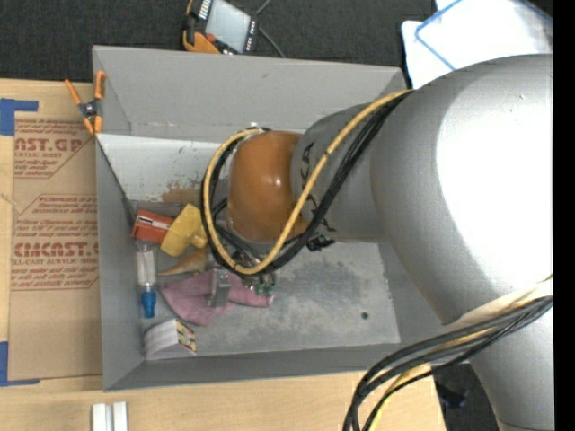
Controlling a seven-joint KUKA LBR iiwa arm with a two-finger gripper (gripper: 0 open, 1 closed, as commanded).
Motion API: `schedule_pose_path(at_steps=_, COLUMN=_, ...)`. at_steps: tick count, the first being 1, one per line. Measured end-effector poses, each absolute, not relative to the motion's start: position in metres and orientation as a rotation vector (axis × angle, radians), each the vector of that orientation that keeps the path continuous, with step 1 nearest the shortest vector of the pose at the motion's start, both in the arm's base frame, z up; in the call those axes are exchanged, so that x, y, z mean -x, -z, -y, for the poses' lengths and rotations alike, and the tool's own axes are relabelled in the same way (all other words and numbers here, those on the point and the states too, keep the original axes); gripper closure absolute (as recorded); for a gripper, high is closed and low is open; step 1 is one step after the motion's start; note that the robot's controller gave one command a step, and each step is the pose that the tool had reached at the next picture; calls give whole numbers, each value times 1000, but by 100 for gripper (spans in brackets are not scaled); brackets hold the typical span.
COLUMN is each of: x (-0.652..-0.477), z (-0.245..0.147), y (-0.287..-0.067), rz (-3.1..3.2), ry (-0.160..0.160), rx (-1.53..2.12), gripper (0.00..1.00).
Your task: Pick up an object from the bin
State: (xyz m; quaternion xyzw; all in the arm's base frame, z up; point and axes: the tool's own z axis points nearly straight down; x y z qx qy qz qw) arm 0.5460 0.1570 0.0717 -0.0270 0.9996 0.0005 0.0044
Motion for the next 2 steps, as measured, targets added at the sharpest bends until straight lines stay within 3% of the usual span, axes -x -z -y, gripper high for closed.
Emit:
schedule_pose_path(at_steps=1, x=-546, z=-157, y=-72, rz=-3132, ry=-2, rx=85, gripper=100)
schedule_pose_path(at_steps=2, x=-539, z=-156, y=-90, rz=-3145, ry=2, rx=70, gripper=100)
